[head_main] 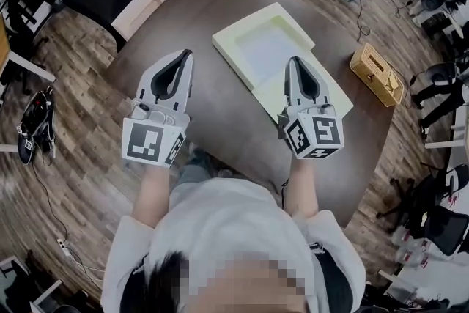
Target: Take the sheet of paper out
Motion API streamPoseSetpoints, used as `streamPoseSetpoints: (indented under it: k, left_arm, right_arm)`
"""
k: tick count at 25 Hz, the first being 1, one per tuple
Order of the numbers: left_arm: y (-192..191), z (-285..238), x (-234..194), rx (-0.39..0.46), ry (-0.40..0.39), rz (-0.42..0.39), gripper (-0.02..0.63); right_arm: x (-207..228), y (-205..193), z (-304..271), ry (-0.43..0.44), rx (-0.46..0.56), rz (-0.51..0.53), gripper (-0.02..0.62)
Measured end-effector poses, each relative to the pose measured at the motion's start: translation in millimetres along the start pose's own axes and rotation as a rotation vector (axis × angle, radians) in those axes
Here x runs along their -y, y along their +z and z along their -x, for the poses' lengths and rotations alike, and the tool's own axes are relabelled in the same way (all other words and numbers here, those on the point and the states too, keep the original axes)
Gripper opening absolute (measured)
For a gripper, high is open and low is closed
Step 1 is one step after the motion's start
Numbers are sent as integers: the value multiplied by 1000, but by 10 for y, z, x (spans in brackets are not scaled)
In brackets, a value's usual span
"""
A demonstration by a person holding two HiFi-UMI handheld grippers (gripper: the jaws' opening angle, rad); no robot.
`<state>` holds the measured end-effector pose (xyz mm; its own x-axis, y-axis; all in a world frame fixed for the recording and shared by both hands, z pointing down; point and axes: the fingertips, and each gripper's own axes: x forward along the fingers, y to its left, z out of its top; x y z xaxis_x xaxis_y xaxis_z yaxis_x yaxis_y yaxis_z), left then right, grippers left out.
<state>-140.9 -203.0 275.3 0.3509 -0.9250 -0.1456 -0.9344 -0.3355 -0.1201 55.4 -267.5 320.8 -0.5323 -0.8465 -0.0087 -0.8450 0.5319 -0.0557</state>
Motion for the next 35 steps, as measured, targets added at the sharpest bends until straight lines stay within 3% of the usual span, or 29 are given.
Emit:
streamPoseSetpoints:
  k: [7, 12, 18, 27, 35]
  left_arm:
    - [-224, -403, -376, -21, -67, 24, 8]
    - [-414, -631, -537, -39, -106, 50, 8]
    - [-658, -823, -616, -68, -145, 75, 8]
    - [-893, -1061, -729, -98, -189, 109, 8]
    - [-1036, -1160, -833, -125, -200, 110, 8]
  right_arm:
    - [207, -329, -530, -68, -86, -68, 23]
    - [578, -795, -784, -150, -217, -165, 23]
    - [1006, -1462, -847, -244, -334, -409, 23]
    - [1289, -2218, -841, -349, -423, -742, 25]
    - [1570, -2643, -934, -422, -431, -929, 112]
